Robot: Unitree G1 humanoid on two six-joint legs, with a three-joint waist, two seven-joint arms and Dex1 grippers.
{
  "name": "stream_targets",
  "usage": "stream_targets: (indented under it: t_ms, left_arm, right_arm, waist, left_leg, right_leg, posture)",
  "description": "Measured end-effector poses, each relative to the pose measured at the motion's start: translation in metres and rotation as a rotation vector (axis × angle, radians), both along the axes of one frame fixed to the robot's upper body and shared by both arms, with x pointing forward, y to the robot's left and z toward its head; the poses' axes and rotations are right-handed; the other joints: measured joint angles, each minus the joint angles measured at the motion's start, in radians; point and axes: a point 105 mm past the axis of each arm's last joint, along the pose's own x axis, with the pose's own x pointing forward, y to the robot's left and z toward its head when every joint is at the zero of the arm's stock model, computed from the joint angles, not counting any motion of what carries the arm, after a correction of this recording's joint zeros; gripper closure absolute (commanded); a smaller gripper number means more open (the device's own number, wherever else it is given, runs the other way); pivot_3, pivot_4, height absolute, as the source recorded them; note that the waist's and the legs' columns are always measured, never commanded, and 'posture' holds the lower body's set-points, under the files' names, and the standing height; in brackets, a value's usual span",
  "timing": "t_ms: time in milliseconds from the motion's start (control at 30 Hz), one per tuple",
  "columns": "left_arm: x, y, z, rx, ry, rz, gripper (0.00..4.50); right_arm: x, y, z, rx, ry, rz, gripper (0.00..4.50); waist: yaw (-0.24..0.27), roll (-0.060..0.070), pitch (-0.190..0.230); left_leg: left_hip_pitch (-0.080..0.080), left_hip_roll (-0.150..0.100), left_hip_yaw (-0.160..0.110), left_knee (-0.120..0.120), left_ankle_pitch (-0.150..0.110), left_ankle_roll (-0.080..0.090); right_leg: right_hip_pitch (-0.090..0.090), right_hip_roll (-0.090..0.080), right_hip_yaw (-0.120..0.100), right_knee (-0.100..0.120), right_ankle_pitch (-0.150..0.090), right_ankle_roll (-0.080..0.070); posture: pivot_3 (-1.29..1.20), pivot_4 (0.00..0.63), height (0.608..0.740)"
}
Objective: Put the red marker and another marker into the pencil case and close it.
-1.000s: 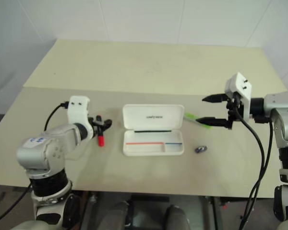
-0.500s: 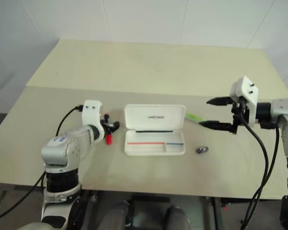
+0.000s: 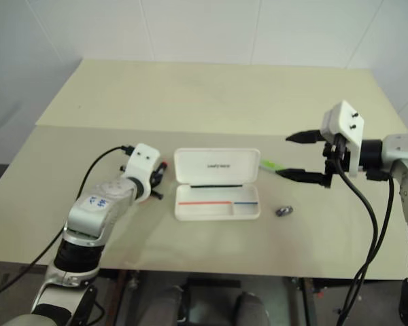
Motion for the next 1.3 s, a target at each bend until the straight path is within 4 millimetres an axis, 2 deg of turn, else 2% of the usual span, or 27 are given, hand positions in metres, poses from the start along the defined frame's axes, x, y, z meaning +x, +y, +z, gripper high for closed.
stream_targets:
  t_ms: [233,267,333,367,433,567,633,700,800,867,933,1033,1167,1300]
  left_arm:
    - [-0.004,0.015,0.001,0.023,-0.007,0.001,3.9]
    - [-0.004,0.024,0.003,0.031,-0.011,0.017,3.9]
    - [-0.004,0.06,0.01,0.057,-0.01,0.097,3.9]
    - [-0.004,0.078,0.016,0.066,-0.017,0.134,3.9]
    - [-0.007,0.101,0.036,0.08,-0.058,0.141,3.9]
    - [-0.018,0.109,0.072,0.103,-0.111,-0.007,3.9]
    - [-0.035,0.093,0.084,0.079,-0.102,-0.201,3.9]
    - [-0.061,0.058,0.092,0.074,-0.083,-0.473,3.9]
    - [-0.101,0.009,0.09,0.072,-0.044,-0.828,3.9]
    - [-0.114,-0.011,0.083,0.064,-0.008,-0.962,3.9]
    - [-0.115,-0.029,0.076,0.063,0.001,-1.038,3.9]
    - [-0.104,-0.047,0.068,0.122,-0.014,-1.077,3.9]
    - [-0.074,-0.07,0.051,0.244,-0.06,-1.079,3.9]
    - [-0.059,-0.091,0.037,0.314,-0.092,-1.104,3.9]
  right_arm:
    - [0.001,0.0,0.001,0.001,-0.002,-0.001,0.0]
    - [0.001,0.0,0.002,0.0,-0.005,0.0,0.0]
    - [0.002,0.0,0.003,0.002,-0.011,0.001,0.0]
    - [0.002,-0.001,0.004,0.003,-0.011,0.001,0.0]
    - [0.002,-0.002,0.003,0.005,0.0,0.006,0.0]
    - [0.0,0.001,0.001,-0.006,0.012,0.039,0.0]
    - [0.0,0.001,0.002,-0.008,0.01,0.047,0.0]
    - [0.001,0.001,0.001,-0.007,0.013,0.049,0.0]
    - [0.001,0.001,0.0,-0.008,0.017,0.05,0.0]
    - [0.001,0.001,0.0,-0.006,0.018,0.049,0.0]
    - [0.001,0.003,-0.002,-0.003,0.021,0.053,0.0]
    - [0.001,0.003,-0.003,-0.003,0.024,0.052,0.0]
    - [-0.001,-0.001,-0.005,0.0,0.023,0.034,0.0]
    - [-0.003,-0.001,-0.007,0.003,0.024,0.024,0.0]
  waist:
    - [-0.016,0.0,0.0]
    - [-0.021,0.0,0.0]
    - [-0.032,-0.001,0.0]
    - [-0.033,-0.001,0.001]
    - [-0.028,-0.002,0.001]
    - [-0.012,-0.002,0.002]
    - [-0.006,-0.003,0.002]
    - [-0.002,-0.003,0.002]
    - [-0.002,-0.003,0.003]
    - [-0.003,-0.002,0.002]
    - [-0.003,-0.002,0.002]
    - [-0.003,-0.002,0.002]
    - [0.0,-0.002,0.002]
    - [0.0,-0.002,0.002]
  left_leg:
    - [0.0,0.002,0.002,-0.001,-0.001,-0.001]
    - [0.0,0.003,0.002,-0.001,-0.001,-0.001]
    - [0.0,0.008,0.004,-0.001,-0.002,-0.003]
    - [0.0,0.01,0.005,-0.002,-0.002,-0.004]
    - [-0.001,0.011,0.005,-0.003,-0.002,-0.004]
    - [-0.003,0.011,0.008,-0.002,-0.004,-0.003]
    - [-0.003,0.012,0.01,-0.001,-0.005,-0.003]
    - [-0.003,0.013,0.011,0.0,-0.006,-0.004]
    - [-0.003,0.013,0.013,0.0,-0.006,-0.004]
    - [-0.002,0.014,0.014,0.0,-0.006,-0.004]
    - [-0.002,0.014,0.014,0.001,-0.006,-0.004]
    - [-0.002,0.014,0.017,0.002,-0.007,-0.002]
    - [-0.004,0.014,0.019,0.003,-0.008,-0.001]
    - [-0.005,0.014,0.019,0.004,-0.008,-0.001]
  right_leg:
    - [-0.001,0.003,0.002,0.0,0.0,0.0]
    - [-0.002,0.004,0.003,0.0,0.0,-0.001]
    - [-0.003,0.009,0.004,0.0,0.001,-0.003]
    - [-0.005,0.011,0.004,0.001,0.001,-0.004]
    - [-0.006,0.011,0.004,0.001,0.001,-0.004]
    - [-0.007,0.011,0.006,0.0,0.001,-0.004]
    - [-0.008,0.011,0.008,0.0,0.001,-0.004]
    - [-0.009,0.011,0.01,-0.004,0.001,-0.004]
    - [-0.009,0.012,0.011,-0.003,0.001,-0.005]
    - [-0.01,0.013,0.013,-0.002,0.001,-0.005]
    - [-0.011,0.014,0.014,0.0,0.001,-0.005]
    - [-0.012,0.014,0.016,0.0,0.001,-0.005]
    - [-0.014,0.014,0.017,0.002,0.001,-0.005]
    - [-0.015,0.014,0.017,0.002,0.001,-0.005]
  posture:
    - [0.0,0.15,0.74]
    - [0.0,0.15,0.74]
    - [0.0,0.15,0.74]
    - [0.0,0.15,0.74]
    - [0.0,0.15,0.74]
    - [0.0,0.15,0.74]
    - [0.0,0.15,0.74]
    - [0.0,0.15,0.74]
    - [0.0,0.15,0.74]
    - [0.0,0.15,0.74]
    - [0.0,0.15,0.74]
    - [0.0,0.15,0.74]
    - [0.0,0.15,0.74]
    - [0.0,0.15,0.74]
